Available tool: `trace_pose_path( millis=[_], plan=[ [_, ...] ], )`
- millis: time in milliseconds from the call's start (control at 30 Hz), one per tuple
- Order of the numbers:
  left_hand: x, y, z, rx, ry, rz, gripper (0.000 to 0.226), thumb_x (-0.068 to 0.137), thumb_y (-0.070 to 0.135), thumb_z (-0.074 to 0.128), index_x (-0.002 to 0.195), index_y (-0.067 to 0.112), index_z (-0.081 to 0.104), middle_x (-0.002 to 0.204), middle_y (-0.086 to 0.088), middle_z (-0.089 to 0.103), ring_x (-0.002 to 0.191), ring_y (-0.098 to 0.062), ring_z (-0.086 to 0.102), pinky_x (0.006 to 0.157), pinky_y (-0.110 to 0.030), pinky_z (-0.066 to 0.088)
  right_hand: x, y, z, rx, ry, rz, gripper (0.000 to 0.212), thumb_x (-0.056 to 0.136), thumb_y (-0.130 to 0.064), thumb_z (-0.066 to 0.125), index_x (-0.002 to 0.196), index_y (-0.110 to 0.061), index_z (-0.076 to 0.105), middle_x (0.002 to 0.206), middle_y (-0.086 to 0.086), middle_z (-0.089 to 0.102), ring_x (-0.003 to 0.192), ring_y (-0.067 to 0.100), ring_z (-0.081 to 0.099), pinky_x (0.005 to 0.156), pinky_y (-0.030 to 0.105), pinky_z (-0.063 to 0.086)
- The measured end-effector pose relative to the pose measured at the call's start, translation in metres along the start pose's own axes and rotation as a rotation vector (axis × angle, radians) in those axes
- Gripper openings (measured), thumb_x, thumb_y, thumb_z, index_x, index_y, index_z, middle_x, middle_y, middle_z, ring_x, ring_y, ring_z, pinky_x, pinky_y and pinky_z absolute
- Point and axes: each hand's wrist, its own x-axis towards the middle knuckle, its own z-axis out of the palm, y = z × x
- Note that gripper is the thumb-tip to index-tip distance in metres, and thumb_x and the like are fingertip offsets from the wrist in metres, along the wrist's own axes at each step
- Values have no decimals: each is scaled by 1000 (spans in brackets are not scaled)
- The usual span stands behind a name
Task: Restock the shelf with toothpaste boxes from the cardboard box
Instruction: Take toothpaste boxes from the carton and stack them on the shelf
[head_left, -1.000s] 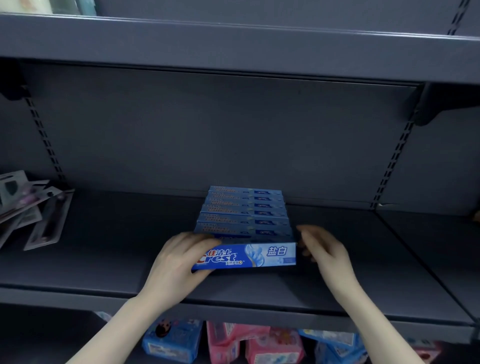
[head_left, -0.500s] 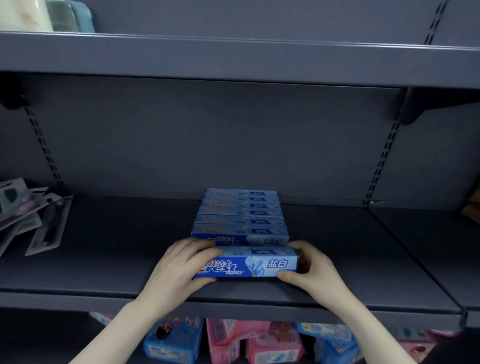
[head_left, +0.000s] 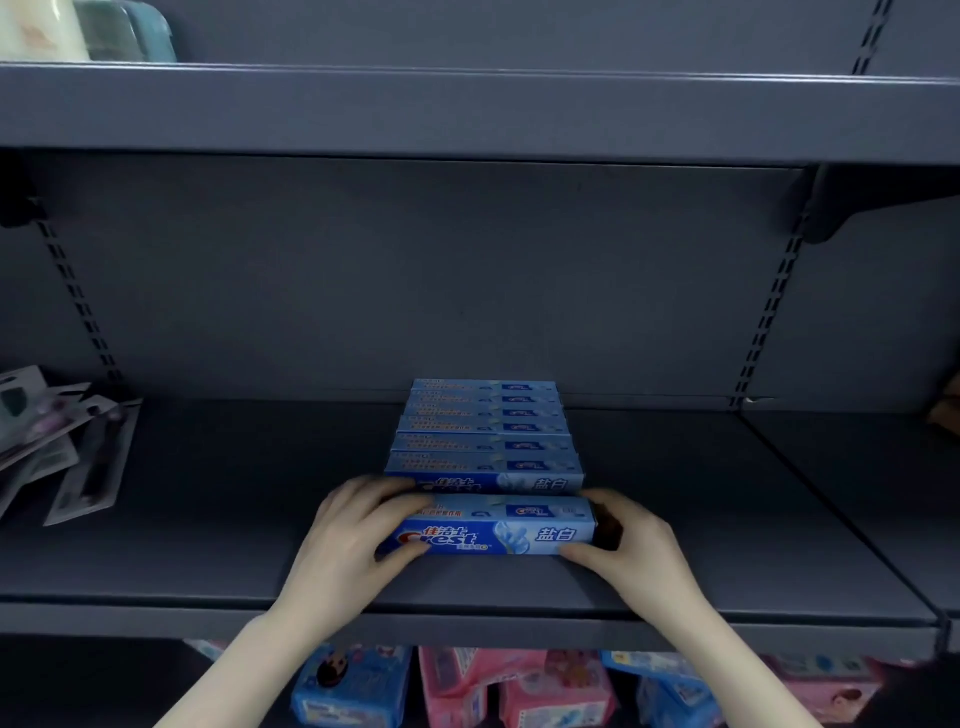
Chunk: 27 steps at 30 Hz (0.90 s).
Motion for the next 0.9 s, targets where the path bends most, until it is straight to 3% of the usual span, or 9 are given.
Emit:
trace_pose_path(
  millis=[100, 200, 300, 467, 700, 833, 900],
  plan=[
    [3, -1, 3, 23, 10, -101, 45, 75, 49, 56, 114, 27, 55, 114, 0, 60, 104, -16, 47, 81, -37, 48, 3, 1, 0, 5, 32, 27, 52, 72, -20, 78, 119, -25, 56, 96, -20, 58, 96, 5, 58, 75, 13, 42],
    [7, -1, 7, 55, 15, -209, 54, 69, 37, 76, 117, 20, 58, 115, -5, 58, 103, -24, 52, 80, -39, 50, 7, 1, 0, -1, 68, 65, 59, 73, -20, 78, 125, -24, 52, 86, -21, 56, 85, 6, 57, 66, 14, 39],
    [12, 1, 11, 32, 15, -296, 61, 64, 23, 84, 118, 13, 60, 117, -8, 57, 102, -29, 55, 82, -37, 49, 12, 3, 1, -12, 74, 80, 62, 75, -20, 76, 130, -21, 49, 86, -13, 58, 86, 10, 57, 71, 20, 39],
    [16, 3, 14, 9, 12, -339, 61, 67, 22, 82, 121, 11, 58, 119, -9, 56, 104, -29, 54, 83, -35, 45, 18, 1, 3, -24, 60, 71, 58, 79, -15, 72, 132, -18, 49, 95, -11, 58, 91, 7, 54, 73, 19, 38],
    [16, 5, 14, -26, 19, -386, 67, 65, 21, 84, 124, 7, 56, 123, -12, 51, 109, -30, 55, 87, -35, 46, 20, 6, 9, -78, 38, 20, 54, 81, -17, 68, 132, -24, 51, 123, -3, 60, 117, 22, 51, 91, 34, 45],
    [16, 10, 10, -53, 60, -437, 68, 68, 20, 82, 128, 10, 53, 124, -11, 52, 110, -29, 55, 87, -35, 47, 19, 7, 8, -60, 29, -10, 52, 83, -14, 67, 132, -24, 51, 122, -7, 61, 115, 17, 53, 83, 24, 41],
    [15, 11, 10, -43, 63, -431, 66, 69, 20, 81, 128, 9, 54, 123, -12, 54, 108, -30, 56, 85, -36, 48, 19, 9, 8, -75, 30, -14, 54, 84, -16, 67, 133, -27, 49, 124, -8, 61, 117, 18, 52, 86, 25, 42]
  ],
)
